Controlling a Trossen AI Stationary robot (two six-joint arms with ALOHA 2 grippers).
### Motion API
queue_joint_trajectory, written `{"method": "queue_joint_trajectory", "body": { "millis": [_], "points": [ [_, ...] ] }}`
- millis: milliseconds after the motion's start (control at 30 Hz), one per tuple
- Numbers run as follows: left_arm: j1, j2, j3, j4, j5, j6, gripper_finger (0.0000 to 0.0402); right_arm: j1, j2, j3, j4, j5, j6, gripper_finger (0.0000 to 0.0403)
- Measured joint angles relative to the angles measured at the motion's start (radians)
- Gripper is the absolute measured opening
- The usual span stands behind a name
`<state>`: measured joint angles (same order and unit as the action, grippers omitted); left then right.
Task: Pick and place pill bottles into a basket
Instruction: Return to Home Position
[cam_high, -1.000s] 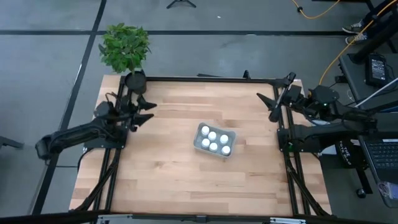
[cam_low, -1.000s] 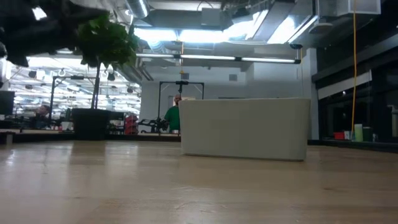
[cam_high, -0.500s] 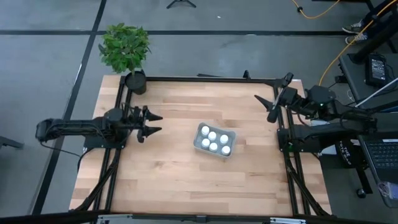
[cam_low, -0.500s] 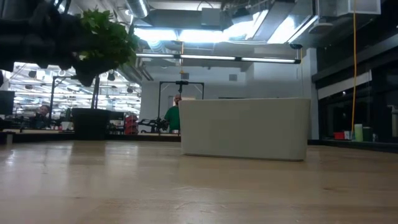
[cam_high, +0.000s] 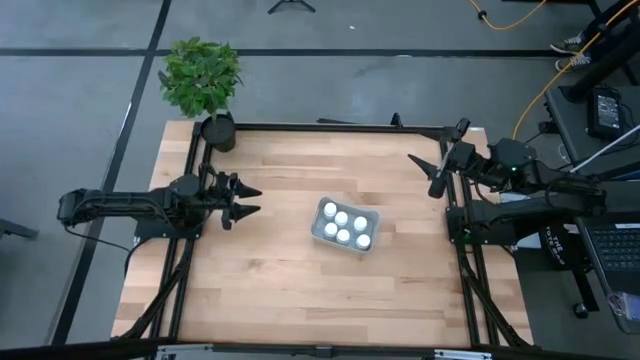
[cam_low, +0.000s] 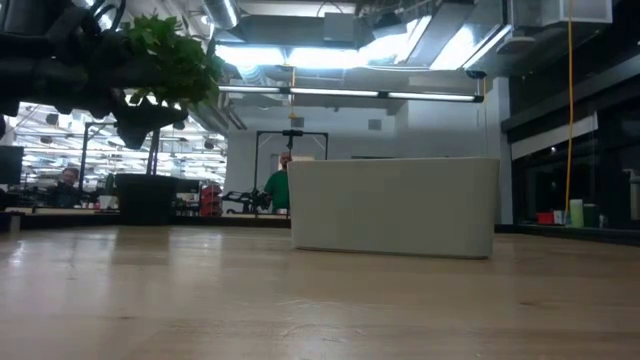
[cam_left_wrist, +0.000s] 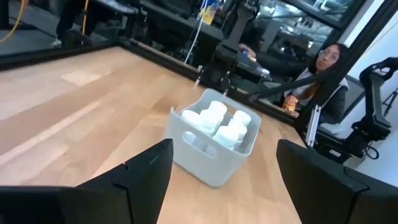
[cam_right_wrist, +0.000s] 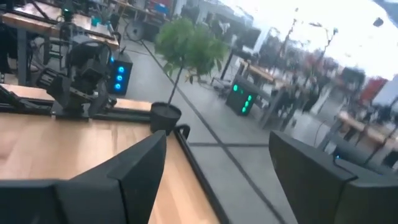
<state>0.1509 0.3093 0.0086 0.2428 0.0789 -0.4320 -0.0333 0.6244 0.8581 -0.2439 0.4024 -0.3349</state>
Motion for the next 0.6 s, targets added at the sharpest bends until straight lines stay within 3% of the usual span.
{"method": "queue_joint_trajectory", "body": {
  "millis": [233, 400, 600],
  "points": [
    [0.001, -0.177, 0.000, -0.074, 0.001, 0.000, 0.0278, -0.023, 0.002, -0.174, 0.040, -0.003, 0.170, 0.0286],
    [0.001, -0.301, 0.000, -0.068, 0.001, 0.000, 0.0278, -0.030, -0.029, -0.391, 0.323, -0.056, 0.256, 0.0286],
    [0.001, -0.307, 0.000, -0.035, 0.001, 0.000, 0.0278, -0.029, -0.092, -0.609, 0.589, -0.192, 0.391, 0.0286]
  ]
}}
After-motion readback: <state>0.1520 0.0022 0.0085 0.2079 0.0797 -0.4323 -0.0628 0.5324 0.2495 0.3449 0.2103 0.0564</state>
